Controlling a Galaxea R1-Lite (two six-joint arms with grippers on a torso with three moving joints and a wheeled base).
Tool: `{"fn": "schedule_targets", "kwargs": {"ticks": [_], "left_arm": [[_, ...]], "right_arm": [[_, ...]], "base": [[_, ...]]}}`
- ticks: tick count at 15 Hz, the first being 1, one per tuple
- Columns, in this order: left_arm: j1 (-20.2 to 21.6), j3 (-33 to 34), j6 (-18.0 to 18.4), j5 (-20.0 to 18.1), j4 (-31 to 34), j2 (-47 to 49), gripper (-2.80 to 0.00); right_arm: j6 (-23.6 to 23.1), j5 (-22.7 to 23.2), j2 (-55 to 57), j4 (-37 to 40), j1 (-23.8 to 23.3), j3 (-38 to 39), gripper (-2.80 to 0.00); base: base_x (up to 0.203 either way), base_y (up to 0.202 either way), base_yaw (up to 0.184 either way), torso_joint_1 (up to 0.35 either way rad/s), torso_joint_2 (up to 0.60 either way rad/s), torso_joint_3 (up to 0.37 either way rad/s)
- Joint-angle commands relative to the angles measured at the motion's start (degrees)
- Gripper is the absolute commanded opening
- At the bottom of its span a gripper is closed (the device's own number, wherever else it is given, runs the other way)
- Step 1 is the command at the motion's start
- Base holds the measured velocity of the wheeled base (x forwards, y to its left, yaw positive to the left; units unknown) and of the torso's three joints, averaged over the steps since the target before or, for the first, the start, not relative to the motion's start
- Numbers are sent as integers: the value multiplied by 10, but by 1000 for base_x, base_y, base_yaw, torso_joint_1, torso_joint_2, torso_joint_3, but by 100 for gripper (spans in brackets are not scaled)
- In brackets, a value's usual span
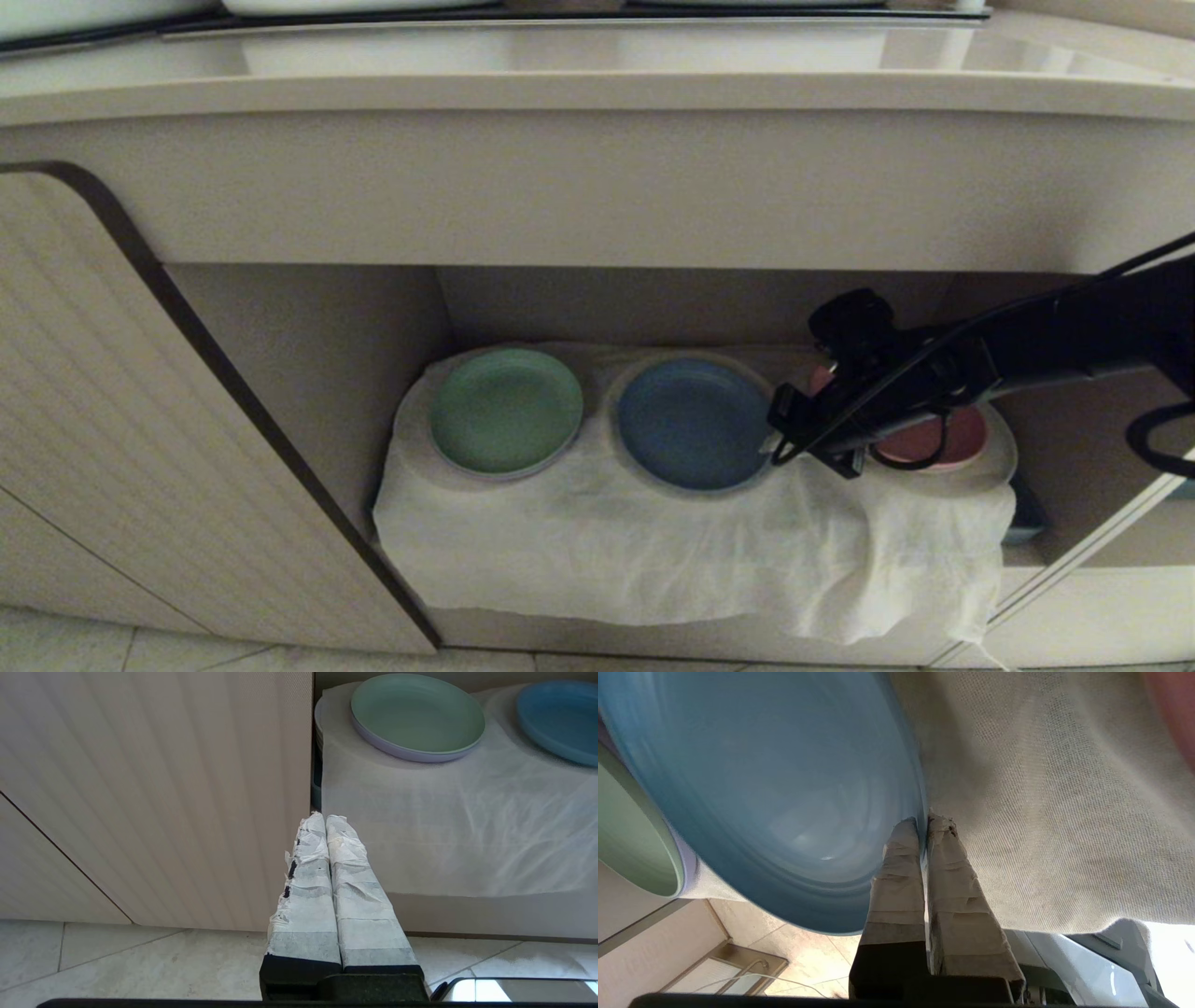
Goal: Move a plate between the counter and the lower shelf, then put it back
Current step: Put the plate in the cupboard
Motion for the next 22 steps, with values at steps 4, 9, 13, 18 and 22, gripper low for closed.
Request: {"fn": "schedule_targets", "kwargs": {"ticks": [4,9,13,18,22], "left_arm": [[0,0,0,0,0,0,-280],[0,0,0,0,0,0,-280],[0,0,0,0,0,0,-280],[0,0,0,0,0,0,-280],[0,0,0,0,0,0,-280]], "right_arm": [[3,1,2,1,1,-2,-280],[2,1,3,1,0,-2,-280],[2,-3,5,-2,0,-2,0],[0,-12,2,2,1,0,0],[-6,-12,-14,28,0,4,0]], "base": [[0,0,0,0,0,0],[0,0,0,0,0,0],[0,0,0,0,0,0],[0,0,0,0,0,0],[0,0,0,0,0,0]]}}
